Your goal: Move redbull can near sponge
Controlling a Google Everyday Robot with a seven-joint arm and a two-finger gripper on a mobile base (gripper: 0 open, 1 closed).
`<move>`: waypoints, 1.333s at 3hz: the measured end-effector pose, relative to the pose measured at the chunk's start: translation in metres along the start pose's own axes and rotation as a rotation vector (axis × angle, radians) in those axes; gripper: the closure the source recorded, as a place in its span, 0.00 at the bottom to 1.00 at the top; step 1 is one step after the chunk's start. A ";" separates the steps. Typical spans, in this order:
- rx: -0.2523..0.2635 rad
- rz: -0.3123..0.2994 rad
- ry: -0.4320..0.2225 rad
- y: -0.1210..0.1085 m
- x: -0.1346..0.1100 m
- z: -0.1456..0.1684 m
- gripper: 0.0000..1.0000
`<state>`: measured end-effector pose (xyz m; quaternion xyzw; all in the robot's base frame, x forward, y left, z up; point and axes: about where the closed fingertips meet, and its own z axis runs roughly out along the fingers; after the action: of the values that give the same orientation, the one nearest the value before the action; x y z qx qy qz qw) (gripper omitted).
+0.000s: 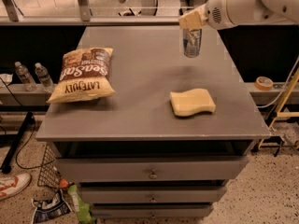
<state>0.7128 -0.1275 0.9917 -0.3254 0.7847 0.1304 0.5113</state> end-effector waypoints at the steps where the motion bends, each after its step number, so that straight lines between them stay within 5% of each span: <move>1: -0.090 -0.012 0.046 0.036 0.014 -0.013 1.00; 4: -0.253 -0.009 0.054 0.099 0.040 -0.034 1.00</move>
Offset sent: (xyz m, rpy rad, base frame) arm -0.1001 0.0415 -0.0276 -0.0219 0.1595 0.2383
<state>0.6138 -0.0867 0.9586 -0.3942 0.7739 0.2173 0.4456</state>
